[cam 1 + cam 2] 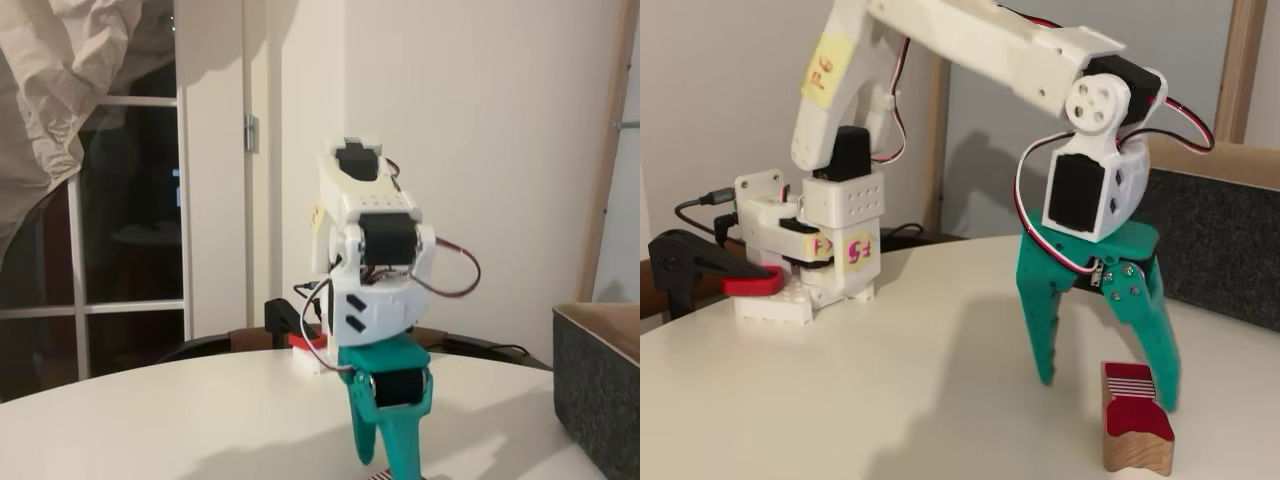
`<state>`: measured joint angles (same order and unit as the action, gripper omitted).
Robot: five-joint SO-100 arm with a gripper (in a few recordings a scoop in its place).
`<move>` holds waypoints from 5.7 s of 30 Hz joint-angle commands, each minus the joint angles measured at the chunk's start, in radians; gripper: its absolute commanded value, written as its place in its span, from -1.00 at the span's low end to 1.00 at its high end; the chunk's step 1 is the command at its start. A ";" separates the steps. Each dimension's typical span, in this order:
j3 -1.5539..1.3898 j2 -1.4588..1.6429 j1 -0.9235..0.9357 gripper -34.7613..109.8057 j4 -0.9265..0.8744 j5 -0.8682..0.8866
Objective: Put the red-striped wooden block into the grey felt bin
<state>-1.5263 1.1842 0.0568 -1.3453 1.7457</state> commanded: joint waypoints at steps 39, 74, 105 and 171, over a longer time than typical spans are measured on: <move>0.074 0.077 -0.003 -0.46 0.054 -0.084; 0.078 0.859 -0.137 -0.44 0.176 -0.245; 0.083 0.456 -0.905 -0.42 0.448 -0.830; -1.499 1.842 0.738 -0.52 0.672 -0.227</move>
<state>-2.9222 2.9130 0.7685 -0.6826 1.4895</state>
